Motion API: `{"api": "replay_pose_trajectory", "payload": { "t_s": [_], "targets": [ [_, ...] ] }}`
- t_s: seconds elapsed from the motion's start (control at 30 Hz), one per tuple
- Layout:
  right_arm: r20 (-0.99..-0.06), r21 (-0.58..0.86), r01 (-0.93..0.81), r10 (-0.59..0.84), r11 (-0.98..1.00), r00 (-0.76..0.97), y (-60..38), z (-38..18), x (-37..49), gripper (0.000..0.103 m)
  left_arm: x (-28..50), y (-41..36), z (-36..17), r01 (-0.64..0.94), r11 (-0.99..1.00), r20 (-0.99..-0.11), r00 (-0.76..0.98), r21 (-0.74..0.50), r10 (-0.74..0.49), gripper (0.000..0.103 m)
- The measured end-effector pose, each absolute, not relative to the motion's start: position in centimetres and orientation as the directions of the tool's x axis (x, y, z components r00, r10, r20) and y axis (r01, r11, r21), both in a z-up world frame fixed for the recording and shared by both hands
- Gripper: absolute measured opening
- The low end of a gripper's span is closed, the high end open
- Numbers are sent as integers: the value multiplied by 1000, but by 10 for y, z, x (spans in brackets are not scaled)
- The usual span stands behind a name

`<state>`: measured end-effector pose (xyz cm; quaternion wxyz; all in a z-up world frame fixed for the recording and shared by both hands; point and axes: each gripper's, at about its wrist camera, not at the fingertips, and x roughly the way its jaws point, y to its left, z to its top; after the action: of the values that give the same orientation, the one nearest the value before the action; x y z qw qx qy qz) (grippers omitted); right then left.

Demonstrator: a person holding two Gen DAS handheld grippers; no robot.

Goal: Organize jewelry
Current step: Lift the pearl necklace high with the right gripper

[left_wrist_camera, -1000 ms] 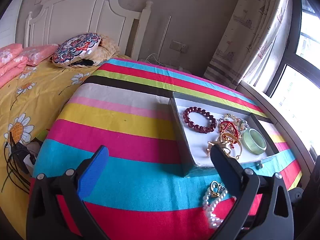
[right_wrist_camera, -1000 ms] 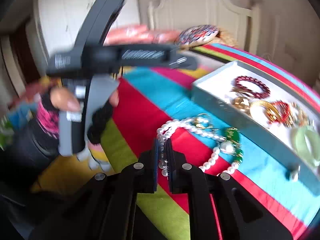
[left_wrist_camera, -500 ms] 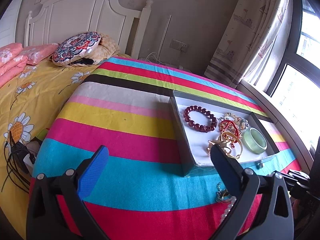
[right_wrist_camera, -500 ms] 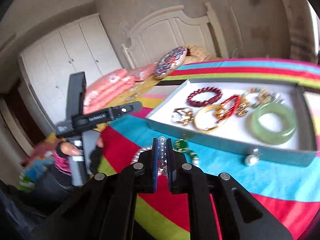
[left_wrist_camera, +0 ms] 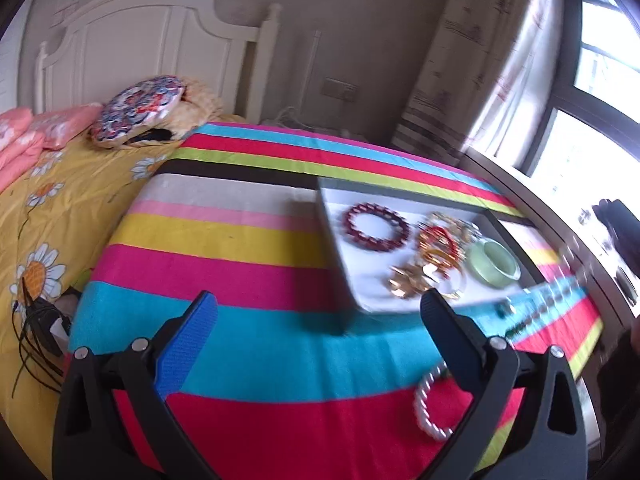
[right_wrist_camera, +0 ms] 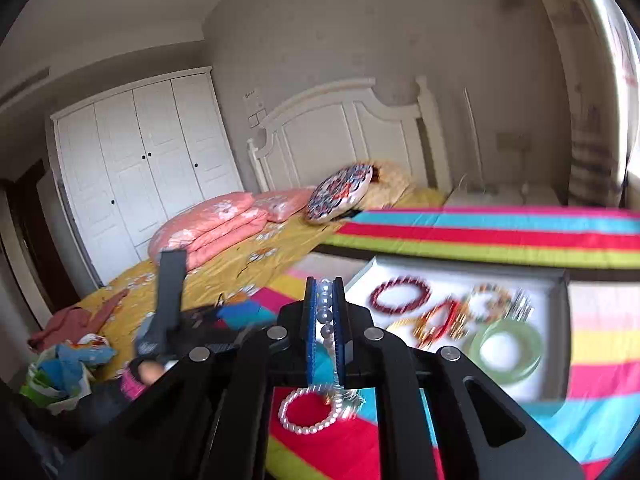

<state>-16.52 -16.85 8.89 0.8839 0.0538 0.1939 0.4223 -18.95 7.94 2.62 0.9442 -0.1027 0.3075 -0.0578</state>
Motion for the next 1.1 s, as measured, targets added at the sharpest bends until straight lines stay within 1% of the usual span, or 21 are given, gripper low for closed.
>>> {"api": "replay_pose_trajectory", "payload": {
  "t_s": [0.1, 0.2, 0.3, 0.4, 0.5, 0.6, 0.7, 0.83, 0.9, 1.03, 1.1],
  "targets": [
    [-289, 253, -726, 766, 639, 574, -167, 98, -156, 9, -201, 54, 22, 121, 976, -596, 775, -184, -208, 101],
    [-264, 272, -734, 782, 622, 565, -169, 103, -154, 9, -205, 40, 15, 148, 977, -617, 757, -156, -214, 101],
    [-277, 231, -740, 772, 631, 572, -161, 107, -154, 9, -205, 41, 8, 141, 972, -613, 757, -188, -228, 101],
    [-291, 210, -745, 768, 633, 570, -149, 110, -148, 9, -211, 47, 4, 116, 966, -590, 773, -230, -233, 100],
    [-294, 226, -754, 781, 617, 551, -139, 114, -136, 9, -223, 47, 9, 127, 963, -565, 789, -237, -243, 100],
    [-272, 234, -777, 807, 584, 524, -128, 125, -132, 9, -238, 33, 10, 170, 968, -564, 788, -186, -247, 100],
    [-243, 201, -803, 823, 561, 514, -112, 141, -139, 9, -246, 16, 6, 211, 966, -574, 777, -149, -258, 101],
    [-190, 154, -809, 821, 567, 539, -104, 167, -152, 9, -246, -14, -4, 255, 965, -591, 770, -59, -240, 101],
    [-164, 145, -801, 812, 581, 560, -108, 179, -157, 9, -242, -24, -8, 260, 965, -606, 762, -34, -227, 100],
    [-123, 142, -785, 798, 603, 591, -124, 196, -165, 9, -228, -32, -10, 261, 965, -643, 745, 35, -178, 88],
    [-110, 142, -774, 787, 617, 607, -135, 200, -168, 9, -222, -29, -10, 262, 965, -657, 732, 28, -180, 82]
  ]
}}
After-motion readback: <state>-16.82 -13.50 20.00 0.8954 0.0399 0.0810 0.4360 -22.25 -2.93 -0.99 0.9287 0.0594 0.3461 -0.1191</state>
